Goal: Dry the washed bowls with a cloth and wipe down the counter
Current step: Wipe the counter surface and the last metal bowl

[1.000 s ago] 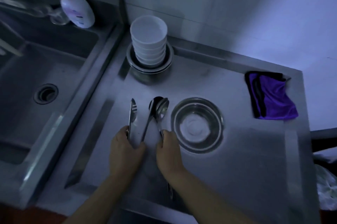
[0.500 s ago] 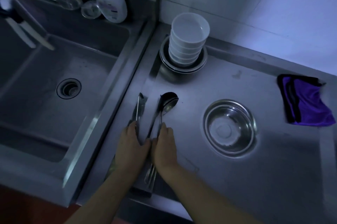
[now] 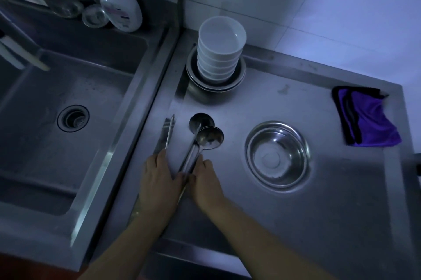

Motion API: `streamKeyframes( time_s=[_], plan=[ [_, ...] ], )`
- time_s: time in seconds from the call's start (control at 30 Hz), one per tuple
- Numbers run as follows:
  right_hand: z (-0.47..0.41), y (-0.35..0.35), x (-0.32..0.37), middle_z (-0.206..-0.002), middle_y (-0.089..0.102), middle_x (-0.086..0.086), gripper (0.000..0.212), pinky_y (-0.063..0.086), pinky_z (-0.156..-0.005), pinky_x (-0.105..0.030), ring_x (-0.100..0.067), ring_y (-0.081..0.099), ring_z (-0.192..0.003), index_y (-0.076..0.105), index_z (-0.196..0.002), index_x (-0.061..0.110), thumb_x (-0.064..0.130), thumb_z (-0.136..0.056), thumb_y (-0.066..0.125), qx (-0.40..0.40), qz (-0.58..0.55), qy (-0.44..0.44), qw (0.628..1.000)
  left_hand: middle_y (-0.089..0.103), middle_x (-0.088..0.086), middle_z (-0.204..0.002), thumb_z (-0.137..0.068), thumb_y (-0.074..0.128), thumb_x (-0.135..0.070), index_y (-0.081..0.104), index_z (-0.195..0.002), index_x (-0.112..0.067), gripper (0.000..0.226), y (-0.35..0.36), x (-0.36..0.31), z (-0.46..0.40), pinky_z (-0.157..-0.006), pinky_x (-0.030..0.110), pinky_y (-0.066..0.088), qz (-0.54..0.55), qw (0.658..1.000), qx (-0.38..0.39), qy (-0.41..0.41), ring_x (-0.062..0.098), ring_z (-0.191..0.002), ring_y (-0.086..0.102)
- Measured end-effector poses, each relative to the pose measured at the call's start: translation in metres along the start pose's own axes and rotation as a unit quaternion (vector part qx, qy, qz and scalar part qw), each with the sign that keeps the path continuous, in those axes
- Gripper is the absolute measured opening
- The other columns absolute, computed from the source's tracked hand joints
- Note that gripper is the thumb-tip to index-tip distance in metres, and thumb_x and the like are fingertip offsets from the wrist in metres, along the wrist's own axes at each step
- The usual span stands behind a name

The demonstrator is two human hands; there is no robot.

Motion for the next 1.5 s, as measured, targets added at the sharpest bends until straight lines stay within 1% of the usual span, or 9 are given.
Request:
streamKeyframes(
  time_s=[0.2,0.4,0.6,0.7,0.8,0.9,1.1,1.33,1.5],
  plan=[
    [0.004,-0.028,-0.019,-0.124,0.045,-0.016,0.043,0.039,-0.097,-0.036,-0.03,0.048,-0.112,0.038,-0.139,0.005,0.015,-0.098,0.041,0.041,0.046,-0.029,0.998,0.048,0.024,-0.128,-0.063,0.079,-0.01,0.049,-0.127,0.002,0.071,0.009,-0.056,0.009,-0.094,0.051,0.039,-0.058,0.994,-0.04,0.078,0.041,-0.113,0.046],
    [0.011,-0.162,-0.085,-0.103,0.062,-0.018,0.031,0.044,-0.086,-0.037,-0.032,0.059,-0.096,0.065,-0.116,0.004,-0.002,-0.087,0.055,-0.133,0.077,-0.085,0.985,0.053,0.024,-0.124,-0.06,0.076,-0.004,0.055,-0.124,0.0,0.068,0.053,-0.142,0.021,-0.096,0.052,0.04,-0.05,0.982,0.001,0.183,0.043,-0.111,0.051],
    [-0.011,-0.323,-0.173,-0.095,0.061,-0.023,0.032,0.048,-0.08,-0.046,-0.041,0.056,-0.088,0.07,-0.103,0.0,-0.011,-0.074,0.061,-0.244,0.2,-0.117,0.942,0.056,0.023,-0.12,-0.062,0.072,-0.006,0.058,-0.12,0.0,0.06,0.113,-0.229,0.036,-0.094,0.048,0.043,-0.049,0.966,0.035,0.251,0.044,-0.106,0.055],
    [-0.049,-0.392,-0.231,-0.127,0.05,-0.027,0.04,0.036,-0.099,-0.048,-0.045,0.044,-0.117,0.058,-0.127,0.006,0.009,-0.088,0.057,-0.257,0.299,-0.043,0.918,0.056,0.024,-0.12,-0.062,0.069,-0.006,0.059,-0.117,0.001,0.057,0.136,-0.26,0.045,-0.094,0.05,0.045,-0.042,0.963,0.027,0.265,0.045,-0.107,0.055],
    [-0.086,-0.426,-0.299,-0.158,0.005,-0.017,0.059,0.003,-0.115,-0.05,-0.04,0.001,-0.143,0.015,-0.151,0.026,0.047,-0.099,0.034,-0.178,0.373,0.098,0.905,0.054,0.022,-0.124,-0.059,0.073,-0.005,0.059,-0.118,-0.003,0.061,0.155,-0.272,0.053,-0.089,0.051,0.047,-0.036,0.969,0.015,0.246,0.044,-0.104,0.054],
    [-0.106,-0.422,-0.324,-0.158,-0.012,-0.01,0.066,-0.006,-0.114,-0.056,-0.037,-0.014,-0.143,-0.003,-0.15,0.035,0.063,-0.094,0.019,-0.151,0.381,0.118,0.905,0.05,0.018,-0.127,-0.059,0.075,-0.005,0.055,-0.121,-0.008,0.066,0.172,-0.273,0.059,-0.088,0.049,0.048,-0.032,0.972,0.021,0.23,0.037,-0.109,0.046],
    [-0.085,-0.356,-0.29,-0.16,0.001,-0.006,0.064,0.0,-0.112,-0.058,-0.037,-0.005,-0.144,0.007,-0.149,0.039,0.064,-0.09,0.012,-0.129,0.406,-0.041,0.904,0.051,0.021,-0.126,-0.06,0.079,-0.004,0.058,-0.12,-0.003,0.063,0.196,-0.28,0.055,-0.091,0.05,0.046,-0.048,0.981,0.041,0.183,0.042,-0.109,0.05],
    [0.026,-0.267,-0.276,-0.158,0.017,-0.007,0.064,0.007,-0.113,-0.061,-0.039,0.006,-0.144,0.027,-0.146,0.038,0.059,-0.087,0.039,-0.064,0.383,-0.189,0.902,0.053,0.023,-0.119,-0.062,0.082,-0.01,0.057,-0.121,-0.002,0.065,0.192,-0.294,0.059,-0.092,0.048,0.041,-0.044,0.985,0.017,0.164,0.041,-0.107,0.046],
    [0.1,-0.241,-0.301,-0.159,0.013,-0.003,0.067,0.008,-0.112,-0.061,-0.036,0.003,-0.145,0.018,-0.148,0.039,0.06,-0.088,0.04,-0.031,0.375,-0.227,0.898,0.054,0.022,-0.118,-0.054,0.086,-0.014,0.058,-0.12,-0.001,0.073,0.198,-0.301,0.07,-0.09,0.052,0.041,-0.07,0.981,0.039,0.179,0.041,-0.108,0.046]
  ],
)
Point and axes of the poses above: each hand's wrist, its own z-axis away from the middle knuckle, its own y-axis out of the palm, x = y × z, the point moved 9 cm from there along -z, towards the middle knuckle
